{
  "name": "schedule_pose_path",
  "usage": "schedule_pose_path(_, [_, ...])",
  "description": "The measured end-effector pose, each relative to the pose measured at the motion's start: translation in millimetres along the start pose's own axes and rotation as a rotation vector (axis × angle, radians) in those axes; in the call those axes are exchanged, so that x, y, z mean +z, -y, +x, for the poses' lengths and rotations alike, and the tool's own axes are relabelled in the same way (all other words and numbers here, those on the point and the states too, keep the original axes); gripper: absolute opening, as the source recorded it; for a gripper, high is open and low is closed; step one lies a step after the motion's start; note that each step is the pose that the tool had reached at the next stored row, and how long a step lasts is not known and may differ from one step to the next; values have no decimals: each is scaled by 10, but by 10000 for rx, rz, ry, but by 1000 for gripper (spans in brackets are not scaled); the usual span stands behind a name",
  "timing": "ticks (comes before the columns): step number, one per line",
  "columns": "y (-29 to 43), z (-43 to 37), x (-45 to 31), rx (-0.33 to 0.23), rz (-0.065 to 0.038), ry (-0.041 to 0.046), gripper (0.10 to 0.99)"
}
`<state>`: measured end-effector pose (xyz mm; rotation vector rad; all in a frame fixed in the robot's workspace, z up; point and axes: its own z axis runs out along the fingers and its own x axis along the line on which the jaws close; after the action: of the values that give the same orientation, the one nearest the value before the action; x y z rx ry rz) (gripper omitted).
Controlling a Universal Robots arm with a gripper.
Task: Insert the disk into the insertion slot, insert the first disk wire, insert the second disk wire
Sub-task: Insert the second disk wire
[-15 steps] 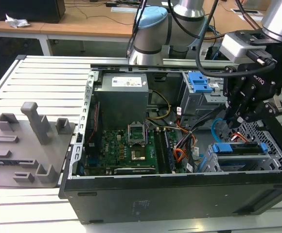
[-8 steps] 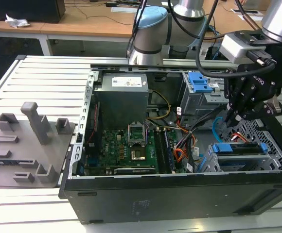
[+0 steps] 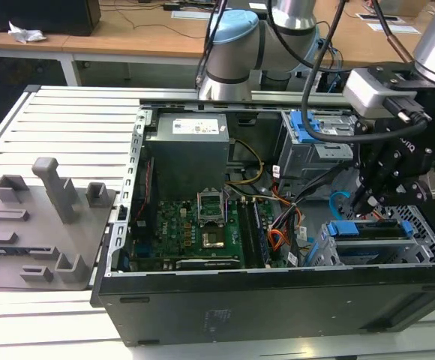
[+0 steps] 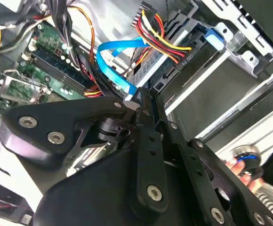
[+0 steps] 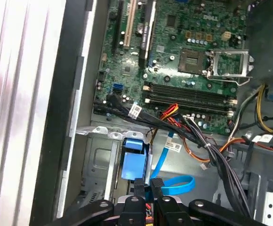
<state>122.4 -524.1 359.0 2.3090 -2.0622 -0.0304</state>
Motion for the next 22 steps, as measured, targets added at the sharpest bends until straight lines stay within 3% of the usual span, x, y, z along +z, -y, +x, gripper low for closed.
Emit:
schedule_pose_path(3, [5, 0, 29, 736, -13, 23, 165])
schedule_pose_path(7, [105, 14, 56, 806, -16, 12, 165])
schedule_pose_path(11, [163, 80, 103, 825, -18, 4, 165])
schedule_pose_path(16, [220, 85, 133, 825, -19, 7, 165])
schedule_pose_path(22, [235, 104, 164, 826, -19, 4, 165])
